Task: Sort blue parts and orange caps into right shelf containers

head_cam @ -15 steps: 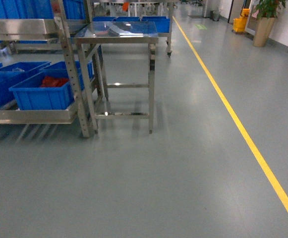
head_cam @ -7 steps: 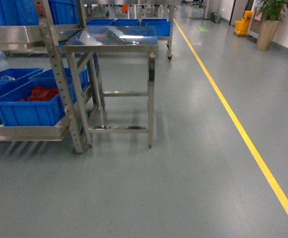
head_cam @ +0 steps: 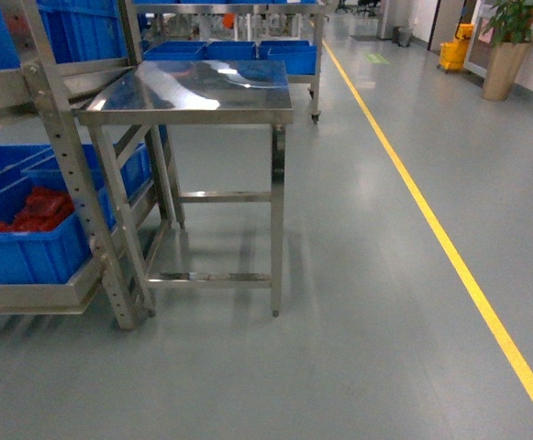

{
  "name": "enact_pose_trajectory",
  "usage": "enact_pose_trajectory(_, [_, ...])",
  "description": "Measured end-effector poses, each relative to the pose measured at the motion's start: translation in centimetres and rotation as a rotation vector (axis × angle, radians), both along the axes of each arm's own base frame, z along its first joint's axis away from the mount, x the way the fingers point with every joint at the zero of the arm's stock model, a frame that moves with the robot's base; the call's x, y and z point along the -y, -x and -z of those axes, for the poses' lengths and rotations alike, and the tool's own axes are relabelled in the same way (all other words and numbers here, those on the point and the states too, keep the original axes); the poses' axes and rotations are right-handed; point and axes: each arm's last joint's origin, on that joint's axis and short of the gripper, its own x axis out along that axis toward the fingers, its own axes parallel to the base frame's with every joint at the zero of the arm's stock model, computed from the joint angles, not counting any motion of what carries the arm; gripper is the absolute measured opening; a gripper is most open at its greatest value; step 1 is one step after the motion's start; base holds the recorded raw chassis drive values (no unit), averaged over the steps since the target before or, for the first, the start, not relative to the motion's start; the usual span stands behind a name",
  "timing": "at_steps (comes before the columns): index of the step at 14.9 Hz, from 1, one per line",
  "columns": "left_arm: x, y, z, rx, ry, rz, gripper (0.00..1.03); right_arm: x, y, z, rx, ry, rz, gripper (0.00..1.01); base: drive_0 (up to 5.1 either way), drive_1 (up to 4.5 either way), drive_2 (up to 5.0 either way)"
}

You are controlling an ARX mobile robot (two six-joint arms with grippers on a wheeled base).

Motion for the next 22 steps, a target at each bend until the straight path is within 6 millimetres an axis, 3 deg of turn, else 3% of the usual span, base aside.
enact_pose_trajectory(22, [0.0, 0.0, 0.06, -0.006, 0.0, 0.001, 0.44, 0.01, 0.0, 0.02, -0.002, 0.0, 0.002, 0.42, 0.0, 4.25, -4.3])
